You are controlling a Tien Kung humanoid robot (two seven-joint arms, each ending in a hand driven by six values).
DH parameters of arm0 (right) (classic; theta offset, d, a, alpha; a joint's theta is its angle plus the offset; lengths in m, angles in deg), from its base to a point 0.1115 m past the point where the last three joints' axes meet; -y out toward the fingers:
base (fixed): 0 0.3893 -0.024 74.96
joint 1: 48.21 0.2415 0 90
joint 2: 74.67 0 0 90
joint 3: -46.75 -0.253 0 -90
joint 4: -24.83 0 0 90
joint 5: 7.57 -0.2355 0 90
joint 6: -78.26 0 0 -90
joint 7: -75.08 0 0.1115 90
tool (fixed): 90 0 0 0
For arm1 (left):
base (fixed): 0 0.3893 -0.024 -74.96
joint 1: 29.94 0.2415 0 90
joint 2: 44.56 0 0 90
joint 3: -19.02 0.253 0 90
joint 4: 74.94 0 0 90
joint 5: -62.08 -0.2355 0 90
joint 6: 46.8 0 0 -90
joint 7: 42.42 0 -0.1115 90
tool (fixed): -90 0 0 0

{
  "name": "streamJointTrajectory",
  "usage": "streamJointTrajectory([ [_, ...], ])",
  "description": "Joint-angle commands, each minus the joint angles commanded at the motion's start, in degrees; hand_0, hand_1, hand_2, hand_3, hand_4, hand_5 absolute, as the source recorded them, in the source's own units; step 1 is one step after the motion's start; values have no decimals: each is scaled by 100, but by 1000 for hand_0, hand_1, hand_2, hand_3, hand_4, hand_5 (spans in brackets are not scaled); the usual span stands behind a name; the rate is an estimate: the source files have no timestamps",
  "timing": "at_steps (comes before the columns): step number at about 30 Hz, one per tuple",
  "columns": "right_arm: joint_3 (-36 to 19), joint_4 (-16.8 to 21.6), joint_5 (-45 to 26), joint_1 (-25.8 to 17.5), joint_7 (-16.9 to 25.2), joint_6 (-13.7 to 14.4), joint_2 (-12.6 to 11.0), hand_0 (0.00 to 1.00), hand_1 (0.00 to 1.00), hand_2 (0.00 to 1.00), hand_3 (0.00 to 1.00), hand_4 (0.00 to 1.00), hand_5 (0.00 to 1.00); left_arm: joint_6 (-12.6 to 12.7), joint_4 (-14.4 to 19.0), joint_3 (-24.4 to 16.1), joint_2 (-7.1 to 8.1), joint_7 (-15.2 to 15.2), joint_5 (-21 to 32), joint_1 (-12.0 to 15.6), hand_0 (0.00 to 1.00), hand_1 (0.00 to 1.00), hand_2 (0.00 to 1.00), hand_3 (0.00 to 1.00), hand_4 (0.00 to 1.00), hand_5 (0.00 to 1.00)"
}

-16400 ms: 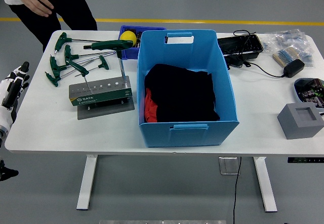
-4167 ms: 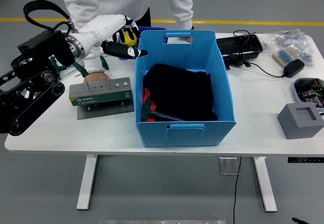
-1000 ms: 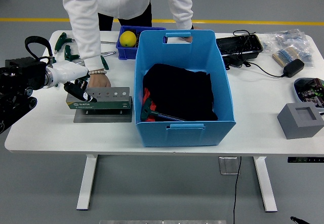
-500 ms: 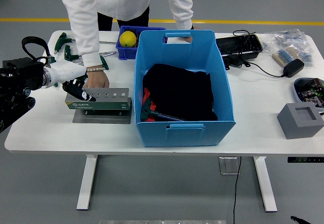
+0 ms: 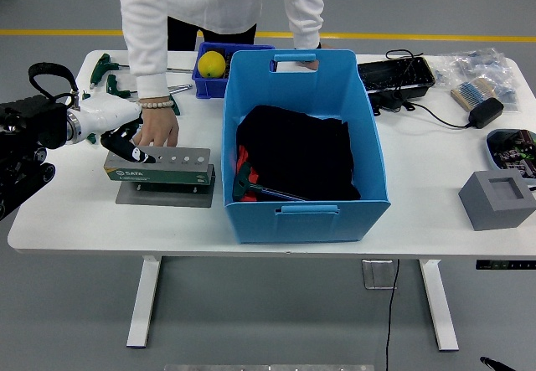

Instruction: Lift tool from toolbox,place it in box,lift tool from toolbox,place it in box

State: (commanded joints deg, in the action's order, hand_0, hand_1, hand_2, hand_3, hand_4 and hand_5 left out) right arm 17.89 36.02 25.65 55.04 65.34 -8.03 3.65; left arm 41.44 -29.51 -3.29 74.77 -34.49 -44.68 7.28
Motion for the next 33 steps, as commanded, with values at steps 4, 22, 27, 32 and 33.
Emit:
streamJointTrajectory([
  [4, 12, 0, -12, 5, 5, 3, 0, 677, 664, 715, 565, 796, 675, 212, -40, 5, 9, 55, -12, 18, 72, 27, 81, 94, 953, 414],
  [22, -36, -3, 20, -23, -3, 7, 11, 677, 665, 716, 565, 796, 675, 222, 243, -411, 150, 42, 74, 102, 60, 2, 59, 78, 899, 370],
  [27, -68, -7, 59, -36, -11, 0, 14, 677, 665, 716, 565, 796, 675, 159, 356, -615, 200, 41, 63, 98, 60, 2, 59, 78, 899, 370],
  [32, -74, -10, 53, -46, -9, -1, 13, 676, 665, 715, 565, 796, 675, 50, 482, -812, 261, 21, 8, 84, 57, 2, 54, 77, 884, 370],
  [33, -75, -10, 54, -48, -9, -2, 13, 676, 665, 715, 565, 796, 675, 25, 509, -842, 273, 13, -3, 80, 57, 2, 54, 77, 884, 370],
])
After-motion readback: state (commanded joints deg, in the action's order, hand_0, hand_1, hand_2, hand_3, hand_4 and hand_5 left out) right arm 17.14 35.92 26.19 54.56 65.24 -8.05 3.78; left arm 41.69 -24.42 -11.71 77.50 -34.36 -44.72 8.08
